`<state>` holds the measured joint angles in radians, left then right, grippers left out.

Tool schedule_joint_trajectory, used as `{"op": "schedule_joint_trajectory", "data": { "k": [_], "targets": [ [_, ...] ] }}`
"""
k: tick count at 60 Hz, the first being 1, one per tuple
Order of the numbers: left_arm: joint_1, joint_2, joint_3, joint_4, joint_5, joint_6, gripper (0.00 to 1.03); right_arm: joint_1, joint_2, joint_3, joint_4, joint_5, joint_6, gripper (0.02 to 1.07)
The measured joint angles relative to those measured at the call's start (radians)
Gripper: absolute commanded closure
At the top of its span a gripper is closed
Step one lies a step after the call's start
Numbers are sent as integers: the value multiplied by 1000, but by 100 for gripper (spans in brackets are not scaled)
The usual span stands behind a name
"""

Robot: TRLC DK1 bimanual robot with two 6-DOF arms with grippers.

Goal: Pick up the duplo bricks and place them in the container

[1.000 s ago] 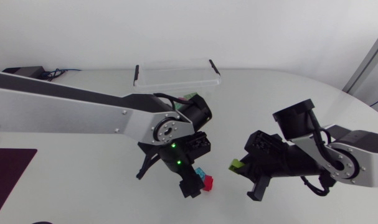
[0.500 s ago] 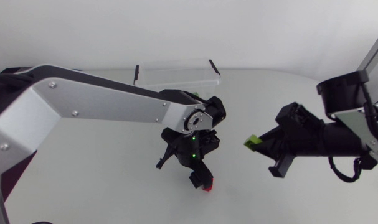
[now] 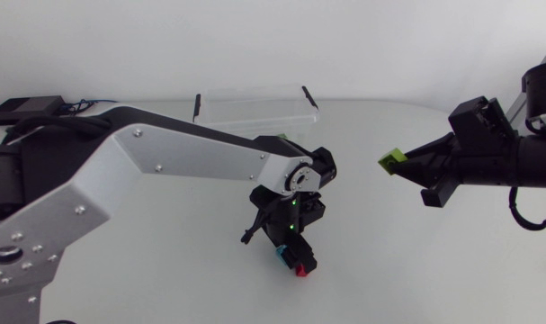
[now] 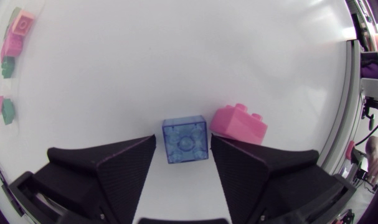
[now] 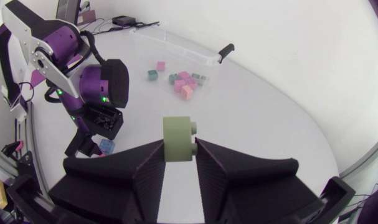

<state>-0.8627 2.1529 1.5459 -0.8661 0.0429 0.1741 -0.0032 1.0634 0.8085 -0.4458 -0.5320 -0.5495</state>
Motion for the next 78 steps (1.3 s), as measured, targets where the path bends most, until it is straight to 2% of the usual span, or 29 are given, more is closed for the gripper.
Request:
{"op": "schedule_joint_trajectory", "data": {
  "k": [2,3,15,22,34,48,63,78],
  "targets": [
    [0,2,2,0,0,-10,91,0,6,10,8,-2,7,79],
    [0,2,2,0,0,-13,91,0,10,14,12,-3,11,79],
    [4,-6,-6,1,0,-21,92,11,80,74,121,2,101,79],
    [25,-63,-76,2,0,-21,92,66,146,131,175,32,151,79],
    [96,-272,-161,3,0,-21,92,152,280,229,234,85,203,79],
    [140,-457,-206,16,0,-16,92,245,425,371,266,142,240,79],
    [226,-510,-207,77,0,6,92,304,589,512,293,183,266,79],
    [306,-558,-197,206,0,6,92,343,760,681,293,231,278,78]
  ]
}}
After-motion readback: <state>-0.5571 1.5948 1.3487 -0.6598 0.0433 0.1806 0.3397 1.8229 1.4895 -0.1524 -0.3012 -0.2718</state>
